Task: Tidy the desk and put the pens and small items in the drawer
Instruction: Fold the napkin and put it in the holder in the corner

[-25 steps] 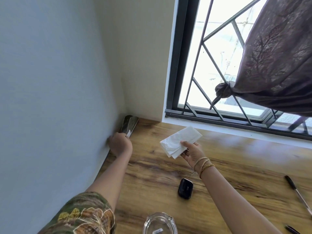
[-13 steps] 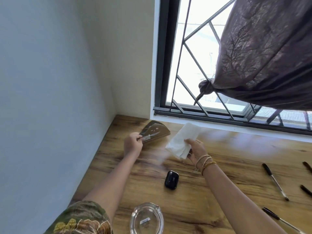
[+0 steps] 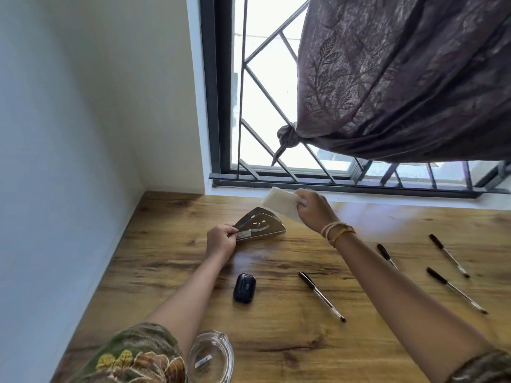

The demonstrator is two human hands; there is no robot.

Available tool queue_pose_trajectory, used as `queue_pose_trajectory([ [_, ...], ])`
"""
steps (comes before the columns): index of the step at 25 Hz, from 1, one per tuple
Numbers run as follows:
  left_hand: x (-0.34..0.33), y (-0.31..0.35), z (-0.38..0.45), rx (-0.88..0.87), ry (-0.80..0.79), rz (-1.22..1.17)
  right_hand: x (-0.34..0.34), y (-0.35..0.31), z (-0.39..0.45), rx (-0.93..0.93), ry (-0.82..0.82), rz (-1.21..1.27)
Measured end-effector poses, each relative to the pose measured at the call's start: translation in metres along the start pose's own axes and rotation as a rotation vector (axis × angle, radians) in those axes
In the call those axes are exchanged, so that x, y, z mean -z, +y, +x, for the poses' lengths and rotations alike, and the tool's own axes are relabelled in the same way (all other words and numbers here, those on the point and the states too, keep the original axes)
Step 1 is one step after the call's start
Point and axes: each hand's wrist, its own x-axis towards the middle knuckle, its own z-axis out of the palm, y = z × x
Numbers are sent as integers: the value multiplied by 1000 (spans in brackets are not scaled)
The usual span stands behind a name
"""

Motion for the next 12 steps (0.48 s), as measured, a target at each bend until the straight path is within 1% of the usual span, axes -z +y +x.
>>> queue_pose_trajectory([
  [4,3,0,3,-18,-33,-1,-4,-19,10,91,-65,-112],
  [9,7,0,1,-27,-59,-24,-18,-38,22,103,-123,-167],
  [12,10,-1,-1,-17,-75,-36,-26,-43,26,113,-192,-225],
])
